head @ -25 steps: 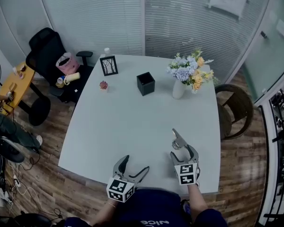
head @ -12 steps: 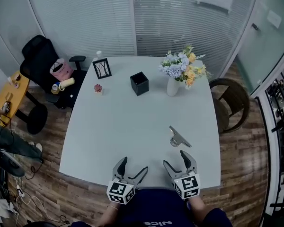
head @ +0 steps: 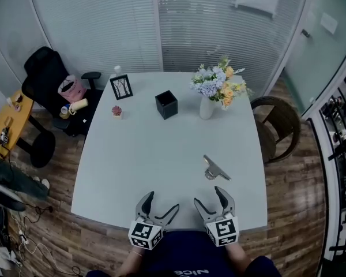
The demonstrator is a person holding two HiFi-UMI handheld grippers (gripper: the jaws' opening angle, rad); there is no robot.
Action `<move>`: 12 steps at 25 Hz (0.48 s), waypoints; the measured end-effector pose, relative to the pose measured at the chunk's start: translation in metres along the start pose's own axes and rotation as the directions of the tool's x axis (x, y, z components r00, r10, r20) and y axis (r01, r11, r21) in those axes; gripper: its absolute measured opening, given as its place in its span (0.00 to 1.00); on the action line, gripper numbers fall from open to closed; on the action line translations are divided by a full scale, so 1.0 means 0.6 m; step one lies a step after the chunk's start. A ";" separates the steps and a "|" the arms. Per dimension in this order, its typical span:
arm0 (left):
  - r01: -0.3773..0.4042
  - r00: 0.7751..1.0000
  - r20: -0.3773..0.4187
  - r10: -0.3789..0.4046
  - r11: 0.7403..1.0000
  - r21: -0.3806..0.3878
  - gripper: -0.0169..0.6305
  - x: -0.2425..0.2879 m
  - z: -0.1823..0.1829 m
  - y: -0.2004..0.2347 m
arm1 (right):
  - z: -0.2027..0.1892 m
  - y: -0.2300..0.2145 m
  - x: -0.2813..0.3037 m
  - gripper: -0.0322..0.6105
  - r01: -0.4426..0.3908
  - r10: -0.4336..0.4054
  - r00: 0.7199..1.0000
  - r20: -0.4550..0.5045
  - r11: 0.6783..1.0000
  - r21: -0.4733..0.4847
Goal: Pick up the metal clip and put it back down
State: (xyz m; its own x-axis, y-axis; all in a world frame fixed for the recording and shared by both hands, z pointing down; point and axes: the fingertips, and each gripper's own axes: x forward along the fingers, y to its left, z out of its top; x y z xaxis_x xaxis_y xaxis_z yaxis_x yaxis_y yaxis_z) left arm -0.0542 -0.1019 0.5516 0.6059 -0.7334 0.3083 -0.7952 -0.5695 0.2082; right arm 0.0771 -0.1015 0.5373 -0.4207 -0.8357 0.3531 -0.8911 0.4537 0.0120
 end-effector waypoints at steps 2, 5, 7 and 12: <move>-0.003 1.000 0.009 0.003 1.000 0.011 0.67 -0.003 0.004 -0.004 | 0.006 0.002 -0.003 0.55 -0.009 0.009 1.000 0.018 1.000 0.000; -0.015 0.999 0.042 0.015 1.000 0.014 0.51 -0.011 0.012 -0.007 | 0.009 0.010 -0.008 0.36 -0.031 0.030 0.999 0.043 0.999 0.016; -0.018 0.998 0.052 0.017 1.000 0.020 0.41 -0.015 0.015 -0.009 | 0.012 0.019 -0.010 0.29 -0.055 0.053 0.997 0.059 0.998 0.017; -0.031 0.998 0.062 0.029 0.999 0.035 0.08 -0.027 0.021 -0.005 | 0.022 0.037 -0.008 0.09 -0.110 0.108 0.991 0.084 0.994 0.023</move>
State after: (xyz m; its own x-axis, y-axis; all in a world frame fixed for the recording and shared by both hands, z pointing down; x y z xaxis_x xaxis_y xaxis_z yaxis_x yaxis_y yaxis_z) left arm -0.0612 -0.0929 0.5345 0.5832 -0.7709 0.2559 -0.8122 -0.5592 0.1663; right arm 0.0572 -0.0919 0.5237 -0.5275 -0.8048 0.2722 -0.8428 0.5359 -0.0487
